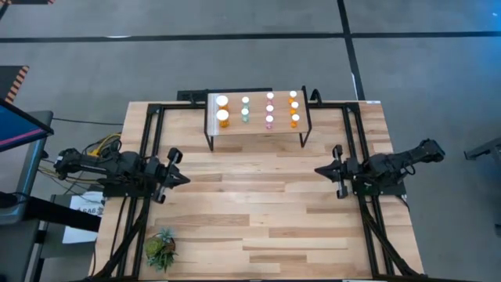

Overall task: Pick and place medicine bottles onto shelf by color
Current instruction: Return to Home Position

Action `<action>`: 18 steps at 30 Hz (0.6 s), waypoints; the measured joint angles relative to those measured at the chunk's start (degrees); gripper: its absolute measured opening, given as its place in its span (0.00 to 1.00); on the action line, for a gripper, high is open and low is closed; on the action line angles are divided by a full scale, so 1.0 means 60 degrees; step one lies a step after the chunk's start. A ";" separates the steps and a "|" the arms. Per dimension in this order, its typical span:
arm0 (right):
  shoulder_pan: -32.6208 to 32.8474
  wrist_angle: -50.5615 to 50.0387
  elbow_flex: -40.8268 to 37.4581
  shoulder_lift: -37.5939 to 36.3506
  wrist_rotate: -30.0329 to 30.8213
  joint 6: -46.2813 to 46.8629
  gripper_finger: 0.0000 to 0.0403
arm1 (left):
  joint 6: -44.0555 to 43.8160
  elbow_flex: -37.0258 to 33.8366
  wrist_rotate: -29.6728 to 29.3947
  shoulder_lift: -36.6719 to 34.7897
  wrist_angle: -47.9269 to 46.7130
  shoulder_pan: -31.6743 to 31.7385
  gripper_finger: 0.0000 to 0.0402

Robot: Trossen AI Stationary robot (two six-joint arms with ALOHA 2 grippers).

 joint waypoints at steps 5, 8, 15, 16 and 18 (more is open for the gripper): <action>0.0000 -0.0041 -0.0004 0.0007 0.0001 -0.0218 0.05 | 0.0094 -0.0007 0.0190 0.0000 0.0190 0.0000 0.00; 0.0000 -0.0052 -0.0004 0.0007 0.0003 -0.0222 0.07 | 0.0140 -0.0011 0.0190 -0.0193 0.0181 0.0000 0.00; 0.0000 -0.0081 -0.0007 0.0007 0.0004 -0.0244 0.09 | 0.0322 -0.0015 0.0161 -0.0962 -0.0353 0.0000 0.00; 0.0000 -0.0085 -0.0007 0.0007 0.0004 -0.0244 0.09 | 0.0322 -0.0015 0.0216 -0.0938 -0.0495 -0.0004 0.00; 0.0000 -0.0092 -0.0007 0.0007 0.0007 -0.0244 0.09 | 0.0322 -0.0015 0.0362 -0.0929 -0.0844 -0.0004 0.00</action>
